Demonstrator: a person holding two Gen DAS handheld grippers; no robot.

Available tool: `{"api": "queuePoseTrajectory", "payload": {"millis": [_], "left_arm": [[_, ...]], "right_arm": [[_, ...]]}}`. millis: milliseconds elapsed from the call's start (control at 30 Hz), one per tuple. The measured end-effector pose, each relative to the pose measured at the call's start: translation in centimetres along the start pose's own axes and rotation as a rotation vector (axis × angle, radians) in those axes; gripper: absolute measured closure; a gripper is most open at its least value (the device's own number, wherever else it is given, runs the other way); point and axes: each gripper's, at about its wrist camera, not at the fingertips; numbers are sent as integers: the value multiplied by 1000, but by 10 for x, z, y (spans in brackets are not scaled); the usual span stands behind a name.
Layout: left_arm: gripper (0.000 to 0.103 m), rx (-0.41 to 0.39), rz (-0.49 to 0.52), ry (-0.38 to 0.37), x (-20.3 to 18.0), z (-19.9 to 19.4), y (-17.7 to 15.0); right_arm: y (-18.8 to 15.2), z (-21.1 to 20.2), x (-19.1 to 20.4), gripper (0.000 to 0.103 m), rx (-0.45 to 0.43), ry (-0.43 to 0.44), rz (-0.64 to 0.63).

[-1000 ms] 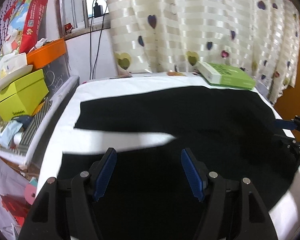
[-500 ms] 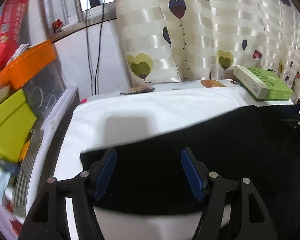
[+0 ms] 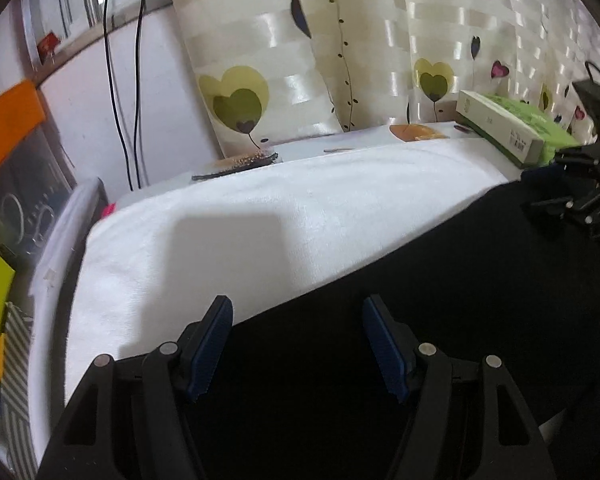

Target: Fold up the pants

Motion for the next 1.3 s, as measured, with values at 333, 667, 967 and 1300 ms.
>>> {"api": "queuePoseTrajectory", "payload": {"millis": [333,667,967,1300], "left_arm": [[92,-9,88,-56,-24,0,8],[101,-54,92,72,-42,-37,13],[101,-240,-28,47,-64,-152,-31],[101,-149,-77,-46,-135,-181,-127]], "right_arm": [[-5,-3,13,96,-42,-23,-89],[-18,-71,42,97,-189,-63,-142],[-100,-172,85,97,-303,-56,-174],[-232,-159,107,97,-149,-24,-87]]}}
Point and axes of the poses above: each gripper's, at about its wrist camera, not at the fingertips, and z roughly the way its jaws point, x to its left, y to its top, and after that the axes turned 15 degrees about z, right-handed
